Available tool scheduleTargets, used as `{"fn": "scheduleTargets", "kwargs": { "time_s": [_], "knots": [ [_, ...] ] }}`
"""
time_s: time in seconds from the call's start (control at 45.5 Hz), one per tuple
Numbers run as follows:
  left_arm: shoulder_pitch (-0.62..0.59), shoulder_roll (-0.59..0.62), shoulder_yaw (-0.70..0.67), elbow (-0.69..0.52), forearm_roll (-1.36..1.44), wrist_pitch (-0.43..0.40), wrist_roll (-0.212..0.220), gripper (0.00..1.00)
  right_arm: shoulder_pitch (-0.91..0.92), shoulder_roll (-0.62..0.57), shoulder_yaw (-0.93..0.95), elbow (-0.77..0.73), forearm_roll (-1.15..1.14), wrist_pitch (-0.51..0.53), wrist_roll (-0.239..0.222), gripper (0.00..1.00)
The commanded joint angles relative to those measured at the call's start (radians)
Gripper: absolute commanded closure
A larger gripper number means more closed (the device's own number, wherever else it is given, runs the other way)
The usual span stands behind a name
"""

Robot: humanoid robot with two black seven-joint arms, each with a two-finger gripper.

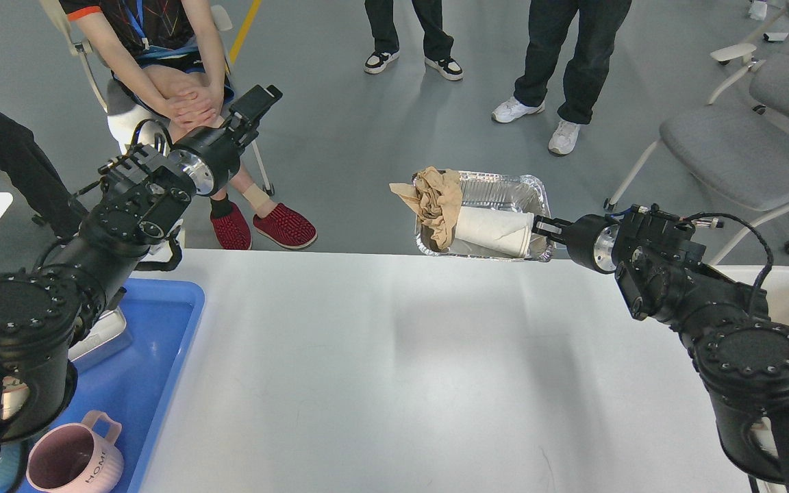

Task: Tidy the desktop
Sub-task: 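Carry the loaded foil tray with the right gripper into the white bin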

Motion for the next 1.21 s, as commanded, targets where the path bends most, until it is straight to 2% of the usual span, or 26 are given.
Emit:
{"fn": "scheduleTargets", "kwargs": {
  "time_s": [0.0,0.088,0.22,0.285,0.417,0.703,0.944,1.186],
  "knots": [
    [0.080,-0.010,-0.238,-0.002,-0.022,0.053,-0.007,0.04,-0.027,-0.008,0.003,0.001,0.005,0.000,0.000,1.00],
    [0.131,-0.026,-0.330,-0.005,-0.024,0.052,-0.027,0.04,-0.038,-0.014,0.012,0.001,0.020,0.000,-0.001,1.00],
    [0.175,-0.076,-0.389,-0.017,-0.025,0.047,-0.113,0.04,-0.058,-0.035,0.012,0.001,0.071,0.005,-0.001,1.00],
    [0.185,-0.084,-0.416,-0.016,-0.025,0.047,-0.132,0.04,-0.068,-0.054,0.012,0.003,0.092,0.006,-0.003,1.00],
    [0.192,-0.087,-0.473,-0.017,-0.025,0.047,-0.135,0.04,-0.107,-0.118,0.020,0.004,0.143,0.008,-0.007,1.00],
    [0.192,-0.095,-0.478,-0.017,-0.025,0.047,-0.146,0.04,-0.220,-0.279,0.084,0.006,0.264,0.029,-0.011,1.00],
    [0.189,-0.104,-0.478,-0.017,-0.027,0.047,-0.159,0.04,-0.314,-0.377,0.212,0.004,0.272,0.045,-0.017,1.00],
    [0.186,-0.104,-0.478,-0.017,-0.030,0.047,-0.159,0.04,-0.406,-0.459,0.356,0.003,0.281,0.045,-0.046,1.00]
  ]
}}
